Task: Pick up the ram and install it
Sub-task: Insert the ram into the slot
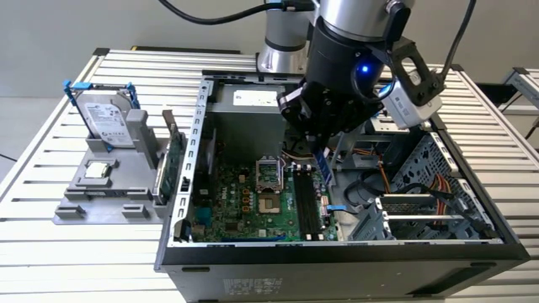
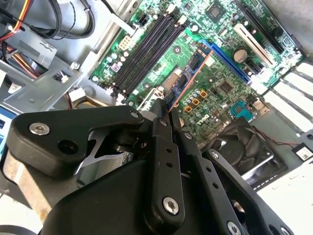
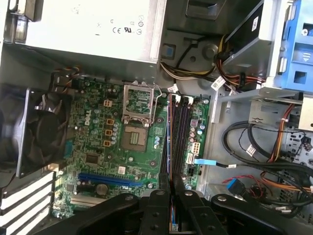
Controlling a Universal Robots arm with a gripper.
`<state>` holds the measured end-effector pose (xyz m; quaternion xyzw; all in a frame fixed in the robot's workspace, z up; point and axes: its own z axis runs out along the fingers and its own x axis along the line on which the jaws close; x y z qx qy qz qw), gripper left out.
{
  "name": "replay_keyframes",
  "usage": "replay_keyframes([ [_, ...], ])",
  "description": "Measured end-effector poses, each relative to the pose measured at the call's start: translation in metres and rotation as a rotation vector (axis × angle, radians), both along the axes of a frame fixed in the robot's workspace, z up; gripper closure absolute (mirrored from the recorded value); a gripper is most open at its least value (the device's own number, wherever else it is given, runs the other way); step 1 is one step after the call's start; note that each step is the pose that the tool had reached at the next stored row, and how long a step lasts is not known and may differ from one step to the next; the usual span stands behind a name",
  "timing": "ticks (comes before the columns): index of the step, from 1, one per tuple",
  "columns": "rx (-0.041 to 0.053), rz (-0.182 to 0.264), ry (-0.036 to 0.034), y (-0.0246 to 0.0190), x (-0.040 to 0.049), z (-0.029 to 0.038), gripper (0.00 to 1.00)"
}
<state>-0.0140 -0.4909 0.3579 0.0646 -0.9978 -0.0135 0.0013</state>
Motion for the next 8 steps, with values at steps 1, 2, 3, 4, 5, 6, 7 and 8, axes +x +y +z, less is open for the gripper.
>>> replay_keyframes([
  [1, 0.0000, -0.001, 0.0000, 0.0000, 0.0000, -0.0003, 1.00],
  [2, 0.0000, -0.002, 0.0000, 0.0000, 0.0001, -0.0006, 1.00],
  [3, 0.0000, -0.003, 0.0000, 0.0000, 0.0001, -0.0009, 1.00],
  [4, -0.0001, -0.003, 0.0000, 0.0000, 0.0001, -0.0012, 1.00],
  [5, 0.0000, -0.004, 0.0000, 0.0000, 0.0002, -0.0015, 1.00],
  [6, 0.0000, -0.005, 0.0000, 0.0000, 0.0002, -0.0018, 1.00],
  [7, 0.0000, -0.006, 0.0000, 0.0000, 0.0002, -0.0021, 1.00],
  [8, -0.0002, -0.006, 0.0000, 0.0000, 0.0003, -0.0023, 1.00],
])
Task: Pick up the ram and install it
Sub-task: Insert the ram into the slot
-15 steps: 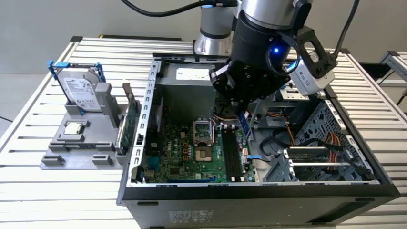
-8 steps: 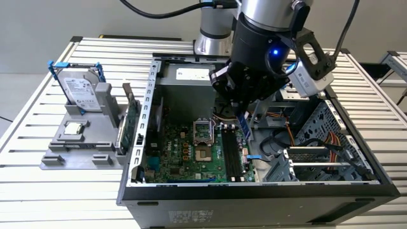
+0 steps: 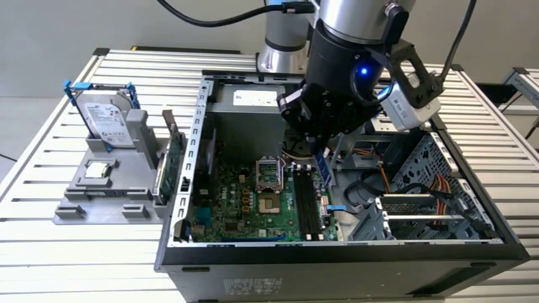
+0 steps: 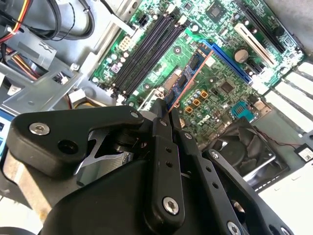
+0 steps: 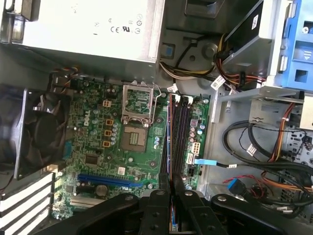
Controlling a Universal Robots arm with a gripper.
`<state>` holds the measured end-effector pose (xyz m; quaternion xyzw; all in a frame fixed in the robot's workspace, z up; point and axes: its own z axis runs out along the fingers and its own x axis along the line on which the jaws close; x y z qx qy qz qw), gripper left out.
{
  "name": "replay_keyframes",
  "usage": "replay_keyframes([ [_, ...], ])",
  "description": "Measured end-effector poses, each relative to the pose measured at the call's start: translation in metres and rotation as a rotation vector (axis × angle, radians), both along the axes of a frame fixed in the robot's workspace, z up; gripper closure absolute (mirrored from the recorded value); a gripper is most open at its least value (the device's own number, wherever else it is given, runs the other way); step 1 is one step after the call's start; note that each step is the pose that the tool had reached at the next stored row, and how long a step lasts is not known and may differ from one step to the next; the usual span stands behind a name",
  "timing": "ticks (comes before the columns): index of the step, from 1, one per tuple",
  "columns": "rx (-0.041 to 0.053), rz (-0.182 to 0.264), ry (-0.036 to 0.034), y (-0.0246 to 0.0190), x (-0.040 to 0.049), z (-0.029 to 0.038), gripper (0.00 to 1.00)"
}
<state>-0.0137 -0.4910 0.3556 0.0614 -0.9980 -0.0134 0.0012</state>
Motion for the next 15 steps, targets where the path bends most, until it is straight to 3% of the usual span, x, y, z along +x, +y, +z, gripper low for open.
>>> replay_keyframes([
  [15, -0.0004, -0.009, 0.0000, 0.0000, 0.0003, -0.0038, 1.00],
])
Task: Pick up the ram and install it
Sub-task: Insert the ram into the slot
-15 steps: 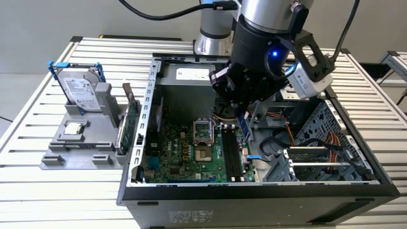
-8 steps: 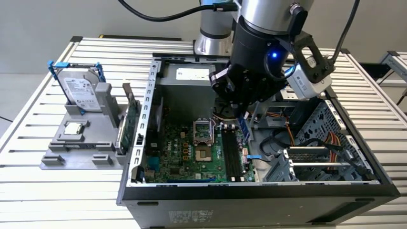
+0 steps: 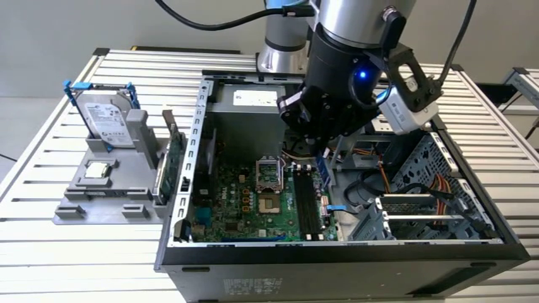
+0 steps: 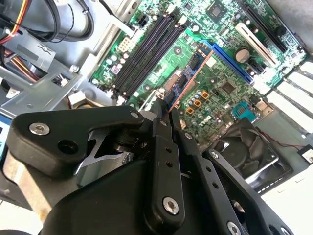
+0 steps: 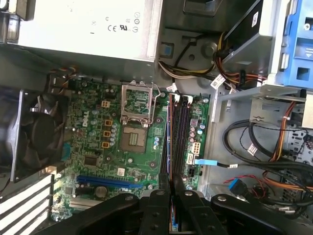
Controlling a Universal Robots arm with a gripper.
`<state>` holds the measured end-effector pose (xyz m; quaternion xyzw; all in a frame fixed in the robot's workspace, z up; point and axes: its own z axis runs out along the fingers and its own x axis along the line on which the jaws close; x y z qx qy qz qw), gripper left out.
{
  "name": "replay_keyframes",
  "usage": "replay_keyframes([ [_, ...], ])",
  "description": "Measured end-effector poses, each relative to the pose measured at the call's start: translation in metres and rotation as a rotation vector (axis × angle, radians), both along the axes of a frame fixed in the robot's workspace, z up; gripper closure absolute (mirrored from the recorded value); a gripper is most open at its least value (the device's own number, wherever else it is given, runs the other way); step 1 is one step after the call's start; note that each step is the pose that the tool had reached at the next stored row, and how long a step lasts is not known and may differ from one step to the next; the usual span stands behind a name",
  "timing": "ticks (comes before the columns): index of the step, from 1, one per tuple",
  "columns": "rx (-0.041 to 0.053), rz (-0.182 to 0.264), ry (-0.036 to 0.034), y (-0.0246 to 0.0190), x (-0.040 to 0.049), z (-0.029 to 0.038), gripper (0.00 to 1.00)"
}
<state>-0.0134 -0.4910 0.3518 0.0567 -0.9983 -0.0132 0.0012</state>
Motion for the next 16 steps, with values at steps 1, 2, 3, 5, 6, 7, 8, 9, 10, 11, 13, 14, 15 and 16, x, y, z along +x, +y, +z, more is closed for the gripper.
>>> replay_keyframes([
  [1, 0.0000, -0.001, 0.0000, 0.0000, 0.0000, -0.0002, 1.00],
  [2, 0.0000, -0.001, 0.0000, 0.0000, 0.0000, -0.0005, 1.00],
  [3, 0.0000, -0.002, 0.0000, 0.0000, 0.0001, -0.0007, 1.00],
  [5, -0.0002, -0.003, 0.0000, 0.0000, 0.0001, -0.0012, 1.00],
  [6, -0.0002, -0.004, 0.0000, 0.0000, 0.0001, -0.0015, 1.00],
  [7, -0.0002, -0.004, 0.0000, 0.0000, 0.0001, -0.0018, 1.00],
  [8, -0.0002, -0.005, 0.0000, 0.0000, 0.0002, -0.0021, 1.00],
  [9, -0.0002, -0.006, 0.0000, 0.0000, 0.0002, -0.0024, 1.00],
  [10, -0.0002, -0.006, 0.0000, 0.0000, 0.0002, -0.0027, 1.00],
  [11, -0.0001, -0.007, -0.0001, 0.0000, 0.0002, -0.0031, 1.00],
  [13, -0.0002, -0.008, 0.0000, 0.0001, 0.0004, -0.0038, 1.00],
  [14, -0.0003, -0.008, 0.0000, 0.0001, 0.0007, -0.0040, 1.00],
  [15, -0.0003, -0.008, 0.0000, 0.0003, 0.0012, -0.0043, 1.00],
  [16, -0.0001, -0.009, -0.0001, 0.0005, 0.0016, -0.0046, 1.00],
])
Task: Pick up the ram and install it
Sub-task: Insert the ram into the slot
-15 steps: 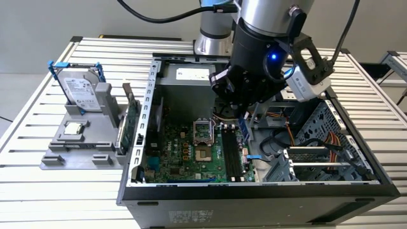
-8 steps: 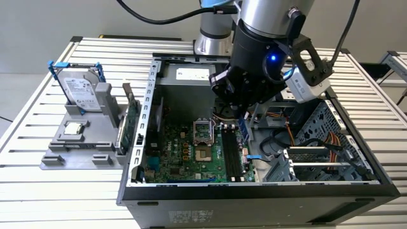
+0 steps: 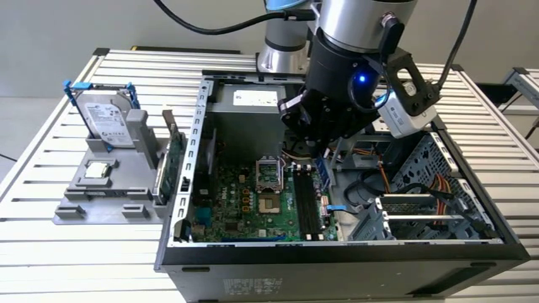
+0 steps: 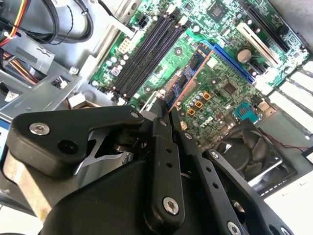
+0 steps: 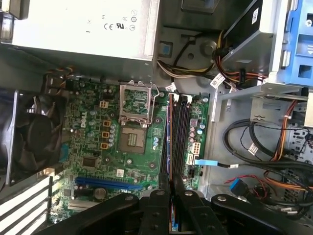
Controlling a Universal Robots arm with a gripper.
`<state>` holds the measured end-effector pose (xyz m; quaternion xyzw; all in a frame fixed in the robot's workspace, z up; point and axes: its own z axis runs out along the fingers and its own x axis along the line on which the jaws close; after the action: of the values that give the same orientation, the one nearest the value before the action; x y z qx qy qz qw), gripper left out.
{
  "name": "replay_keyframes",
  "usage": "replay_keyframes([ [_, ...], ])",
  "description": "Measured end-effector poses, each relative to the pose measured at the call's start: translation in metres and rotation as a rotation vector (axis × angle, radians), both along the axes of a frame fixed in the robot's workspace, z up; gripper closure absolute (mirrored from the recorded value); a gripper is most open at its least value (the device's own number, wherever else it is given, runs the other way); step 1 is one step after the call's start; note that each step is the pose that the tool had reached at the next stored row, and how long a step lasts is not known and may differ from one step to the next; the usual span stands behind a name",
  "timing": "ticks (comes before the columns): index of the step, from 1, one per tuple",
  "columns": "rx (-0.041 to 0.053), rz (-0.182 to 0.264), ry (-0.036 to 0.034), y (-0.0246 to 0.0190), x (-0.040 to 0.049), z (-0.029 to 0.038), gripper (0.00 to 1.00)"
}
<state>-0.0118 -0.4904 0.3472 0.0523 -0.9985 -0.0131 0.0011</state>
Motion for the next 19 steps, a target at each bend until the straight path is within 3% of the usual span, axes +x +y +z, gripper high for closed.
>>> replay_keyframes([
  [6, -0.0001, -0.003, 0.0001, 0.0030, 0.0034, -0.0013, 1.00],
  [14, -0.0002, -0.011, 0.0001, 0.0172, 0.0069, -0.0031, 1.00],
  [19, -0.0001, -0.015, 0.0000, 0.0204, 0.0134, -0.0045, 1.00],
])
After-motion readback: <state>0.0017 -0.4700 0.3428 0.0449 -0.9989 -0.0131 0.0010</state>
